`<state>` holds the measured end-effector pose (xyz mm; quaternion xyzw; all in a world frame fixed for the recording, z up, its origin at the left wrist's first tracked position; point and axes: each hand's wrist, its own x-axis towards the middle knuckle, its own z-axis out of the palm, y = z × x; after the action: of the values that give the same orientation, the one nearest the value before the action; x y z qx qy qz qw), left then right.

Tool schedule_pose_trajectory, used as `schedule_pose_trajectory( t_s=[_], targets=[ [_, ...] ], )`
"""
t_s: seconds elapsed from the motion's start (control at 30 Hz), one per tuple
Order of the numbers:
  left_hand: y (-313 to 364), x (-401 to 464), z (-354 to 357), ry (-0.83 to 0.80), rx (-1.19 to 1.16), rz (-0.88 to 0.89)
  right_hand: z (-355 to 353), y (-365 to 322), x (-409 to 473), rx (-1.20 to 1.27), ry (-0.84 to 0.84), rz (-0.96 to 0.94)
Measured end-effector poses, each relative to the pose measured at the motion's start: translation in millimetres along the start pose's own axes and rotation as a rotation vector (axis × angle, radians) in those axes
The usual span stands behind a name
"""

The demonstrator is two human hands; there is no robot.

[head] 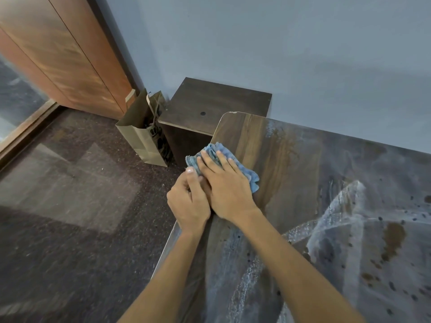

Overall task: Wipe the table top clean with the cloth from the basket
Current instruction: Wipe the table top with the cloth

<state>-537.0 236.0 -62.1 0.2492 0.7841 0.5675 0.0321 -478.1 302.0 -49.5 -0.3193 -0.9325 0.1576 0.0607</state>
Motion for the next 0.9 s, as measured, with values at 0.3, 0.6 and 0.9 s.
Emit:
schedule_pose_trajectory(
  t_s=[0.3, 0.6, 0.9],
  targets=[
    [2.0, -0.1, 1.9, 0.002, -0.082, -0.021, -14.4, 54.8, 1.6, -0.112, 0.041, 0.1],
    [9.3, 1.3, -4.5, -0.011, -0.11, -0.004, 0.3, 6.2, -25.0, -0.077, 0.0, -0.015],
    [-2.7, 4.0, -26.3, -0.258, -0.154, -0.15, -14.9, 28.8, -18.4, -0.1, -0.004, 0.251]
  ],
)
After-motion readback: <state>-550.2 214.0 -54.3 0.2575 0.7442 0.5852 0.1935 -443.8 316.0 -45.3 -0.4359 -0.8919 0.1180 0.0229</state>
